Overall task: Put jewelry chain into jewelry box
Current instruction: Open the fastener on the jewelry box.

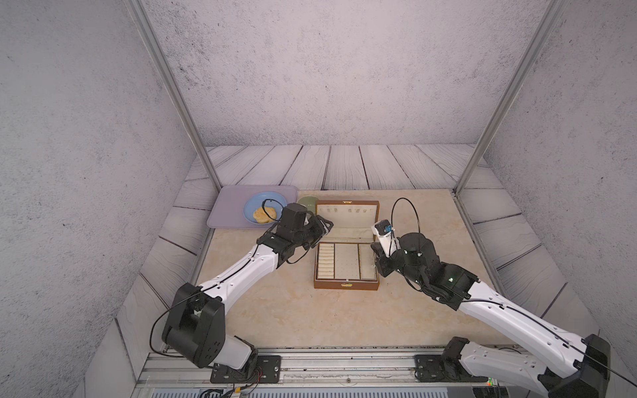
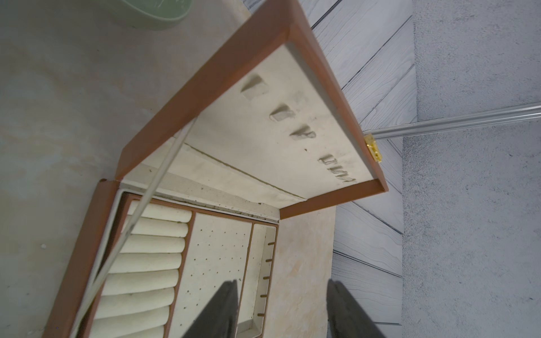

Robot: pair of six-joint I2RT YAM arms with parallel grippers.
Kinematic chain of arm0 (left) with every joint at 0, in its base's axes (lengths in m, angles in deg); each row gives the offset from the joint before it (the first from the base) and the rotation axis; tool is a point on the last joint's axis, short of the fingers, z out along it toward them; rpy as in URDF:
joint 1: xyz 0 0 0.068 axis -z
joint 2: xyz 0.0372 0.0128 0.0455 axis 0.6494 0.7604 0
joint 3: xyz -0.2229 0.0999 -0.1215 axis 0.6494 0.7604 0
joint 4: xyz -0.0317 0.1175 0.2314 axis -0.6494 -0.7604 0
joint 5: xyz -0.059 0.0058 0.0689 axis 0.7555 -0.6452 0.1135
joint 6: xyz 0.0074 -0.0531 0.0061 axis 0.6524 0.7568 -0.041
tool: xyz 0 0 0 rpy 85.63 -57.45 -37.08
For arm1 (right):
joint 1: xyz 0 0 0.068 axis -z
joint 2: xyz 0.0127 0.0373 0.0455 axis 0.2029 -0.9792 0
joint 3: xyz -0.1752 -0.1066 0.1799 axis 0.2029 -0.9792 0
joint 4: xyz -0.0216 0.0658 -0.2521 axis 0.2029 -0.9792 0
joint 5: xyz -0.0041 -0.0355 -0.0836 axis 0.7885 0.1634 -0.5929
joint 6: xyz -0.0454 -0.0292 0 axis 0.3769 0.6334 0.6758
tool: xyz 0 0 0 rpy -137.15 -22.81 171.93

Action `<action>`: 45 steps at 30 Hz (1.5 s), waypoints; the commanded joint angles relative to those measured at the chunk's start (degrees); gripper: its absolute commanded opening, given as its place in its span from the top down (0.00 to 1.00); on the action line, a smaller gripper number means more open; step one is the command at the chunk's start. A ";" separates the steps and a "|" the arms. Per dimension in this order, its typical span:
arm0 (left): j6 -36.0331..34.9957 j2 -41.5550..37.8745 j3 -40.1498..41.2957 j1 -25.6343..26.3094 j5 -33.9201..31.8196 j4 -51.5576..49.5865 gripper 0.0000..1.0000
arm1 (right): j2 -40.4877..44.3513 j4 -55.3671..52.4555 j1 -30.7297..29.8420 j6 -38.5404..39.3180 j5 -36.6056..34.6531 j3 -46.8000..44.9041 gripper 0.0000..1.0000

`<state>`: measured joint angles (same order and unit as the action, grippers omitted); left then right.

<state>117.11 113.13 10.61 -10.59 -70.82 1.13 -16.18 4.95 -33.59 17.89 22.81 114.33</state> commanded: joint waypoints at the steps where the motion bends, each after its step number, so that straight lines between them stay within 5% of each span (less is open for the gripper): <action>1: 4.70 2.72 -2.39 1.20 -4.29 6.37 0.48 | 2.13 -1.57 0.30 -0.38 -5.35 -0.50 1.00; 14: 11.94 11.62 -6.33 2.30 -17.61 15.98 0.47 | 4.75 -1.24 0.31 0.13 -6.66 -0.60 1.00; 45: 17.17 16.06 -6.87 2.51 -17.08 13.96 0.48 | 5.08 0.12 0.39 0.64 -5.19 -1.38 1.00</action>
<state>134.73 129.15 3.65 -8.31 -87.82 17.10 -12.03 4.05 -33.44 18.88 17.39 113.61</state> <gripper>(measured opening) 0.524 0.048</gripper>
